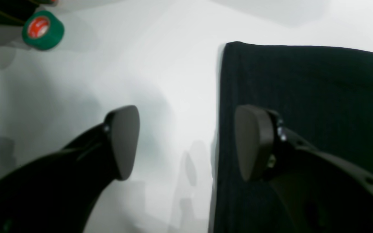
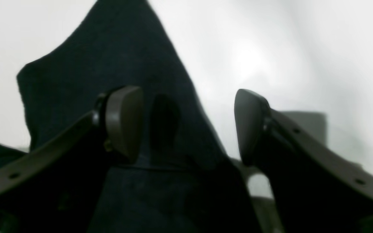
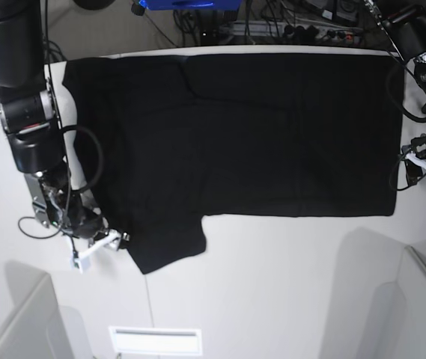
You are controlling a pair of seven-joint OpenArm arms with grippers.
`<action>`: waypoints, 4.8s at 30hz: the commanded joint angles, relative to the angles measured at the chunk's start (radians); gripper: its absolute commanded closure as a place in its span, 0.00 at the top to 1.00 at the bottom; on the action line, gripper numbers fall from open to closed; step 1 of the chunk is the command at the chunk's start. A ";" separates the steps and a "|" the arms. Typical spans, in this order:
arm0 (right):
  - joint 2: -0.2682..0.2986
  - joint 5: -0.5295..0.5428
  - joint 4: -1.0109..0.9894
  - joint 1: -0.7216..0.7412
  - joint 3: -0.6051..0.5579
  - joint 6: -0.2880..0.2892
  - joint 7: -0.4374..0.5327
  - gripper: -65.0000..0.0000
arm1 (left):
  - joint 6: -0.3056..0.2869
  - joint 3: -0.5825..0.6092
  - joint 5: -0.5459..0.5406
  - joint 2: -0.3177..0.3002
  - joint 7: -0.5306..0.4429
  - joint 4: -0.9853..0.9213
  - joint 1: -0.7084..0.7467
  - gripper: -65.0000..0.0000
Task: Fold the T-shirt properly
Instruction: 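Move both grippers to the shirt's side edges midway along its length, then grasp the shirt side edges with both grippers, then lift the grasped edges and fold them toward the robot-side edge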
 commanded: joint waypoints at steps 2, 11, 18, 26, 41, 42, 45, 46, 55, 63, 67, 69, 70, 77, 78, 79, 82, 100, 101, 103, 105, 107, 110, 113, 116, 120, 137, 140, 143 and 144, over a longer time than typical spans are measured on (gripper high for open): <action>0.001 -0.003 0.004 -0.001 -0.004 0.004 -0.035 0.52 | -0.001 -0.007 -0.002 -0.023 -0.020 0.015 -0.011 0.69; -0.009 -0.004 0.033 -0.027 -0.005 -0.004 -0.034 0.41 | 0.002 -0.002 -0.001 -0.023 -0.020 0.009 -0.014 0.69; -0.009 -0.004 0.030 -0.028 -0.005 -0.005 -0.032 0.00 | 0.002 0.001 0.002 -0.027 -0.023 -0.186 -0.134 0.69; -0.006 -0.004 0.030 -0.027 -0.005 -0.005 -0.032 0.00 | 0.002 0.003 0.005 -0.029 -0.026 -0.345 -0.277 0.69; -0.008 -0.003 0.032 -0.027 -0.001 -0.005 -0.034 0.00 | 0.000 0.147 0.145 -0.032 -0.252 -0.798 -0.533 0.69; -0.008 -0.003 0.033 -0.027 -0.001 -0.005 -0.034 0.00 | 0.002 0.156 0.145 -0.032 -0.267 -0.824 -0.544 0.69; -0.008 -0.003 0.033 -0.027 -0.001 -0.005 -0.034 0.00 | 0.002 0.185 0.140 -0.030 -0.302 -0.899 -0.570 0.69; -0.008 -0.003 0.033 -0.027 -0.001 -0.005 -0.034 0.00 | 0.002 0.190 0.139 -0.029 -0.305 -0.910 -0.570 0.69; -0.005 -0.003 0.033 -0.027 -0.001 -0.005 -0.034 0.00 | 0.003 0.179 0.139 -0.026 -0.304 -0.920 -0.559 0.56; -0.005 -0.003 0.030 -0.027 -0.001 -0.005 -0.029 0.00 | 0.003 0.179 0.139 -0.030 -0.299 -0.920 -0.547 0.02; -0.005 -0.003 0.032 -0.027 0.001 -0.005 -0.026 0.00 | 0.002 0.187 0.139 -0.030 -0.304 -0.914 -0.537 0.00; -0.003 -0.003 0.033 -0.025 0.001 -0.005 -0.021 0.00 | -0.001 0.188 0.139 -0.030 -0.304 -0.913 -0.537 0.00; -0.003 -0.003 0.033 -0.025 0.001 -0.005 -0.009 0.00 | -0.001 0.188 0.139 -0.030 -0.304 -0.910 -0.537 0.00; -0.002 -0.003 0.038 -0.022 0.001 -0.005 0.020 0.00 | -0.003 0.188 0.137 -0.027 -0.295 -0.741 -0.481 0.00; -0.002 -0.003 0.038 -0.022 0.001 -0.005 0.020 0.00 | -0.003 0.188 0.137 -0.027 -0.293 -0.719 -0.470 0.00; -0.002 -0.003 0.038 -0.022 0.001 -0.005 0.022 0.00 | -0.003 0.185 0.137 -0.027 -0.281 -0.701 -0.459 0.00; 0.011 -0.003 0.061 -0.025 0.001 -0.005 0.023 0.00 | -0.003 0.179 0.136 -0.024 -0.239 -0.653 -0.452 0.00; 0.089 -0.003 0.357 -0.173 0.142 -0.007 -0.034 0.00 | -0.003 0.178 -0.090 -0.026 -0.138 -0.307 -0.261 0.00; 0.090 -0.003 0.365 -0.182 0.142 -0.007 -0.034 0.00 | -0.003 0.178 -0.091 -0.024 -0.138 -0.288 -0.252 0.00; 0.098 -0.003 0.388 -0.192 0.142 -0.007 -0.034 0.00 | -0.003 0.178 -0.091 -0.024 -0.137 -0.250 -0.226 0.00; 0.106 -0.003 0.406 -0.208 0.143 -0.007 -0.034 0.00 | -0.003 0.178 -0.091 -0.023 -0.115 -0.227 -0.211 0.00; 0.110 -0.003 0.438 -0.228 0.143 -0.007 -0.034 0.00 | -0.003 0.171 -0.107 -0.023 -0.078 -0.202 -0.206 0.00; 0.110 -0.001 0.495 -0.258 0.143 -0.007 -0.034 0.00 | -0.003 0.112 -0.188 -0.024 -0.048 -0.172 -0.175 0.00; 0.121 -0.001 0.539 -0.280 0.145 -0.022 -0.034 0.00 | -0.003 0.093 -0.243 -0.029 -0.038 -0.123 -0.139 0.00; 0.129 -0.001 0.581 -0.298 0.145 -0.059 -0.034 0.00 | -0.003 0.092 -0.252 -0.030 -0.025 -0.077 -0.108 0.00; 0.132 -0.001 0.635 -0.329 0.145 -0.068 -0.034 0.00 | -0.003 0.086 -0.252 -0.030 0.012 -0.055 -0.089 0.00; 0.129 -0.003 0.842 -0.496 0.337 -0.069 -0.123 0.00 | -0.119 -0.051 -0.251 -0.026 0.109 0.111 0.052 0.00; 0.130 -0.003 0.877 -0.533 0.344 -0.069 -0.123 0.00 | -0.119 -0.051 -0.252 -0.024 0.109 0.144 0.084 0.00; 0.129 -0.003 0.898 -0.561 0.344 -0.069 -0.123 0.00 | -0.119 -0.051 -0.252 -0.023 0.109 0.174 0.107 0.00; 0.130 -0.003 0.906 -0.571 0.344 -0.069 -0.123 0.00 | -0.119 -0.051 -0.252 -0.023 0.109 0.184 0.116 0.00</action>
